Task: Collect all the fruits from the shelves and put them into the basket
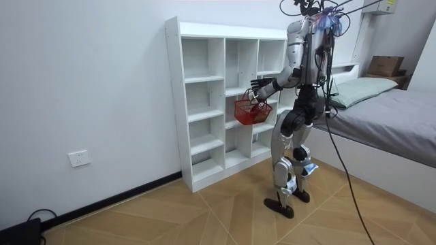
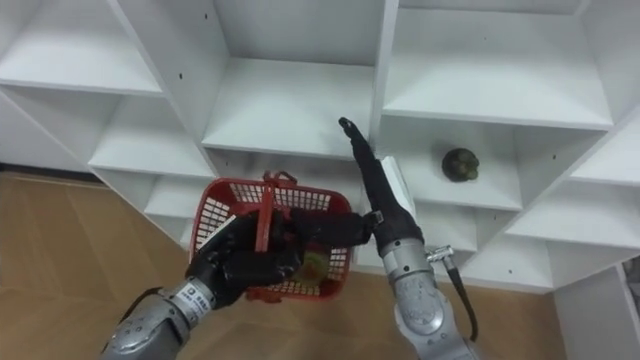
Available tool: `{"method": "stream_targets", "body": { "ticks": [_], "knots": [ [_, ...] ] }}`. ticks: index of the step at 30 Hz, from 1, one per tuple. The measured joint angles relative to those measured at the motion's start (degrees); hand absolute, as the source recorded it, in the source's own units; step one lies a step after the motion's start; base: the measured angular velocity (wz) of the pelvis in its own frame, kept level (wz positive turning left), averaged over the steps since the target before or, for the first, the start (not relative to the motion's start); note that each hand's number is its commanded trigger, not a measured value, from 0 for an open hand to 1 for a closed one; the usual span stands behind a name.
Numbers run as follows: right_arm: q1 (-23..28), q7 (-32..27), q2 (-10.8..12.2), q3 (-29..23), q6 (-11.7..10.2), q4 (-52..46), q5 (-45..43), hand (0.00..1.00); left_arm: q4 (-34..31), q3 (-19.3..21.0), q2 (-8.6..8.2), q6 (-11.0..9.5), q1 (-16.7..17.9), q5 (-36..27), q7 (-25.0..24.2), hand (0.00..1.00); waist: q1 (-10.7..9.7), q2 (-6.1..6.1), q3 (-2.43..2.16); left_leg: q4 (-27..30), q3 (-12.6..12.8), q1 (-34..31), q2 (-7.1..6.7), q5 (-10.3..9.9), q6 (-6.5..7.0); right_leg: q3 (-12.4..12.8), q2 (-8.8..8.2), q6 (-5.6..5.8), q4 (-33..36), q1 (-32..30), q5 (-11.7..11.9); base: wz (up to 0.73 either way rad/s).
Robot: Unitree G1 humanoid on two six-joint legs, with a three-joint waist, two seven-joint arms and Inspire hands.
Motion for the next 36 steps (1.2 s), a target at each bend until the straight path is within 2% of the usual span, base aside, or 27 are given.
{"method": "stream_targets", "body": {
  "ticks": [10,13,19,24,26,30,36],
  "knots": [
    [4.66,-6.54,-0.66,-4.03,-0.02,2.34,1.25,0.00,-2.22,2.32,0.62,-1.60,0.89,0.27,2.53,1.00,-0.27,-0.26,-0.02,-0.87,1.15,0.36,0.08,0.01,-0.02,1.31,0.15,0.05,-0.46,-0.53,0.03,-0.08],
    [5.87,-8.88,-0.87,-5.03,-0.03,2.36,2.19,0.00,-2.72,3.11,0.60,-3.07,1.36,0.23,3.68,1.00,-0.14,-0.52,-0.18,-1.29,1.48,0.47,0.12,0.01,-0.02,1.40,0.35,0.09,-0.84,-0.53,0.23,-0.07],
    [7.25,-12.87,-0.92,-5.28,-0.04,2.36,5.59,0.00,-2.82,4.07,0.37,-3.15,2.06,0.23,6.12,1.00,-0.19,-0.65,-0.32,-1.60,1.55,0.53,0.11,0.01,-0.03,1.59,0.42,0.12,-1.05,-0.55,0.40,-0.01],
    [7.68,-15.14,-0.94,-6.10,-0.11,2.49,5.53,0.00,-2.81,4.17,0.11,-3.17,2.40,0.23,7.28,1.00,-0.21,-0.37,-0.50,-1.62,1.52,0.59,0.16,0.00,-0.06,1.64,0.48,0.09,-0.93,-0.54,0.42,0.00],
    [8.15,-16.80,-0.96,-6.21,-0.11,2.55,5.41,0.00,-2.81,4.17,-0.10,-3.17,3.52,0.22,7.50,1.00,-0.53,-0.07,-0.61,-1.63,1.52,0.64,0.16,-0.01,-0.06,1.64,0.49,0.08,-0.86,-0.49,0.43,0.00],
    [7.77,-19.25,-1.01,-6.21,-0.11,4.97,5.36,0.00,-2.73,4.15,-0.15,-3.16,4.58,0.22,8.03,1.00,-0.91,0.10,-0.56,-1.80,1.70,1.37,0.21,-0.03,-0.11,1.80,0.57,0.08,-0.79,0.05,0.43,-0.02],
    [7.49,-23.13,-1.00,-6.17,-0.10,6.89,5.36,0.00,-2.36,4.10,-0.08,-3.16,4.61,0.13,8.26,1.00,-1.33,0.42,-0.25,-1.84,2.87,1.45,0.26,-0.05,-0.13,2.91,0.76,0.08,-0.54,-0.44,0.42,-0.08]
  ]
}}
